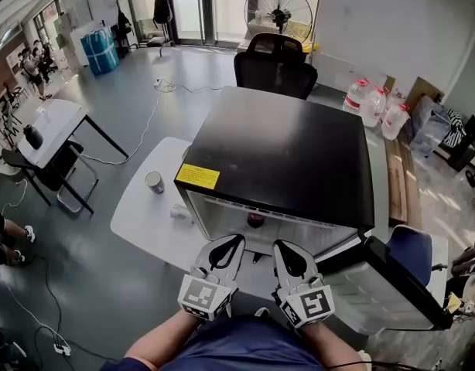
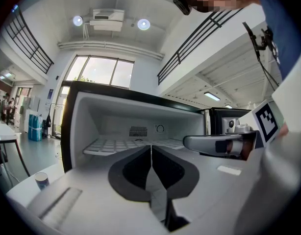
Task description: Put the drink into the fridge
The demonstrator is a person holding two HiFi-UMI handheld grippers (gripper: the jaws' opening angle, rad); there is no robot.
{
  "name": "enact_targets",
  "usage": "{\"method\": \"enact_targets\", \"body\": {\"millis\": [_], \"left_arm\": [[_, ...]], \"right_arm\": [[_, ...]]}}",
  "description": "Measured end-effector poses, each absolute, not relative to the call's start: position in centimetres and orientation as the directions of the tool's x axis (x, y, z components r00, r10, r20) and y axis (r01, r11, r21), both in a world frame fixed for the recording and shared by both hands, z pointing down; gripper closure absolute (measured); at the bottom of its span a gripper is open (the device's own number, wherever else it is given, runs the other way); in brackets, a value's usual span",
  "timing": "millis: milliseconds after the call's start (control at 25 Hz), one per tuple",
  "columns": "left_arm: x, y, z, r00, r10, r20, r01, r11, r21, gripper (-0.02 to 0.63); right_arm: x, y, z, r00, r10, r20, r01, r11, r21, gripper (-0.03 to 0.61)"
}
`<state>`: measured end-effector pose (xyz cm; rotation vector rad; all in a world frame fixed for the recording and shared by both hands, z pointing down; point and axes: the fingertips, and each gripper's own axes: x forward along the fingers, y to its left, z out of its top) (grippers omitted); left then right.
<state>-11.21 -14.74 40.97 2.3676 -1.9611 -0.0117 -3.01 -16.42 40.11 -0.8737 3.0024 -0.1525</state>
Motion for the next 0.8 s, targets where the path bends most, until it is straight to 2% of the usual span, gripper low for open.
{"method": "enact_targets", "body": {"millis": [280,800], "left_arm": [[-15.2,-15.5,40.9,0.103,-0.994,0.036,-0.994,-0.102,0.050,0.603],[-16.2,-14.2,41.9,0.094,-0.994,0.059,-0.994,-0.090,0.063,0.603]], "right_arm": [[-1.5,-18.6,39.4,-0.810,-0.586,-0.001,-0.584,0.808,-0.082,0.572],[-0.8,-18.6,39.7,-0.782,-0.623,0.008,-0.621,0.778,-0.093,0.572]]}}
